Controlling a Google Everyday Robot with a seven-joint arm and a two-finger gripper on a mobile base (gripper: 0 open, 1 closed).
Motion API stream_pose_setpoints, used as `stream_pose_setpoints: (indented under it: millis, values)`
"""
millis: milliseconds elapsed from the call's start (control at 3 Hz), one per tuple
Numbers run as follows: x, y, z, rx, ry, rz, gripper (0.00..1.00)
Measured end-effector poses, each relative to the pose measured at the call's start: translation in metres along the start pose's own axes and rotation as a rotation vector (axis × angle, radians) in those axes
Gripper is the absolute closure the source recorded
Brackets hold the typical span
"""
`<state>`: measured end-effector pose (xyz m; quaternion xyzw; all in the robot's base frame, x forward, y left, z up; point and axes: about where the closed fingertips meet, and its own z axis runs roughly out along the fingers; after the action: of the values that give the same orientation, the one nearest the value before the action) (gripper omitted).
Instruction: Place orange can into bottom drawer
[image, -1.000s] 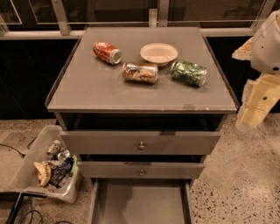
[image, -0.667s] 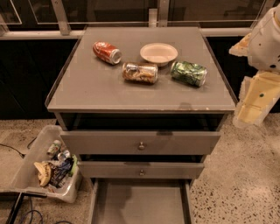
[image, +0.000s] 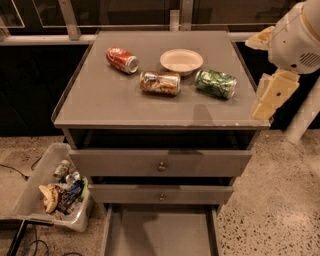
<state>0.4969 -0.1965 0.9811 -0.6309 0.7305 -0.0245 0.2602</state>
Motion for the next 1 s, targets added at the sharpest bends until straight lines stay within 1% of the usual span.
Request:
stream_pose_setpoints:
  millis: [333,667,1000]
  values:
    - [-0.017,-0.027,0.027,0.000,-0.097,-0.040,0.00]
    - [-0.017,-0.027,0.027,0.000,-0.097,-0.040,0.00]
    - [-0.027,-0.023,0.033,-0.004,-0.082,-0.070,0.00]
